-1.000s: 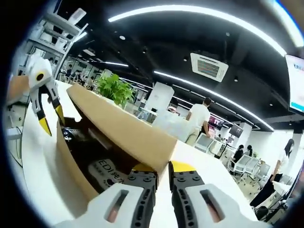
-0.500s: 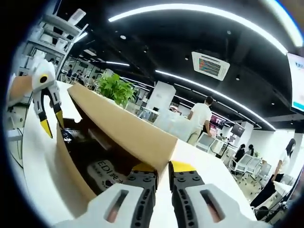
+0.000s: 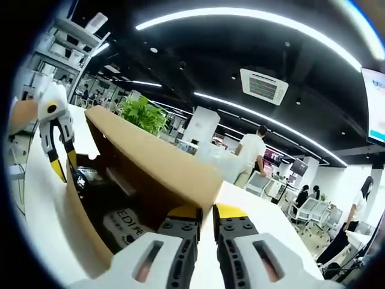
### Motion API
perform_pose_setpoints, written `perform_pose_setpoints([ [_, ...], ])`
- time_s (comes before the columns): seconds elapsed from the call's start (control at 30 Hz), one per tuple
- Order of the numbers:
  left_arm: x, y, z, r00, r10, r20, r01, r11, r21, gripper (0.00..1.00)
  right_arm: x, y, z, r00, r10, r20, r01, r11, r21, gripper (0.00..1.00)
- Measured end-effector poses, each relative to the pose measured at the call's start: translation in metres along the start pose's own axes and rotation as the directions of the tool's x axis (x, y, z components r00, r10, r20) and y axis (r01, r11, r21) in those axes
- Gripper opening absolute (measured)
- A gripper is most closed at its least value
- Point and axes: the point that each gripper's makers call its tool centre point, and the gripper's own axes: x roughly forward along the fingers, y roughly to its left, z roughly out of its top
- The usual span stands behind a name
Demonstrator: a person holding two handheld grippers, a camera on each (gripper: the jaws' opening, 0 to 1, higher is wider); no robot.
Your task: Operate the shoe box by opening the lid, removing the specified soft item, and placing it in the target area until the item is outside and the box remains undamaged.
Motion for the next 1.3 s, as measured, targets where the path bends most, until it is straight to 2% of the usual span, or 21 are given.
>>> perform_pose_setpoints([
  [0.2, 0.001, -0.005, -0.001, 0.999, -0.037, -0.022, 0.037, 0.999, 0.013, 0.17, 0.008, -0.005, 0.002, 0.999, 0.035, 0.009, -0.035, 0.999, -0.002, 0.07],
  [0.3, 0.003, -0.004, -0.006, 0.997, -0.056, -0.053, 0.056, 0.998, 0.002, 0.14, 0.011, -0.007, 0.005, 0.999, 0.053, 0.008, -0.053, 0.998, 0.024, 0.07],
  [0.8, 0.004, -0.002, -0.01, 0.996, -0.08, -0.047, 0.079, 0.997, -0.023, 0.12, 0.015, -0.009, 0.007, 0.999, 0.05, 0.009, -0.05, 0.997, 0.059, 0.06],
  [0.9, 0.003, -0.002, -0.01, 0.996, -0.08, -0.048, 0.08, 0.997, -0.017, 0.12, 0.016, -0.01, 0.008, 0.999, 0.043, 0.016, -0.044, 0.995, 0.086, 0.06],
  [1.07, 0.004, -0.001, -0.01, 0.993, -0.104, -0.064, 0.101, 0.994, -0.049, 0.1, 0.019, -0.013, 0.01, 0.999, 0.021, 0.031, -0.025, 0.992, 0.127, 0.05],
  [1.1, 0.004, -0.001, -0.01, 0.991, -0.114, -0.066, 0.111, 0.992, -0.052, 0.1, 0.02, -0.016, 0.012, 0.999, -0.002, 0.044, -0.004, 0.99, 0.141, 0.05],
  [1.2, 0.004, -0.001, -0.011, 0.99, -0.127, -0.06, 0.122, 0.99, -0.07, 0.1, 0.025, -0.019, 0.015, 0.996, -0.05, 0.078, 0.042, 0.994, 0.104, 0.04],
  [1.3, 0.004, -0.002, -0.011, 0.99, -0.129, -0.051, 0.124, 0.989, -0.079, 0.1, 0.028, -0.021, 0.016, 0.994, -0.068, 0.084, 0.056, 0.989, 0.138, 0.04],
])
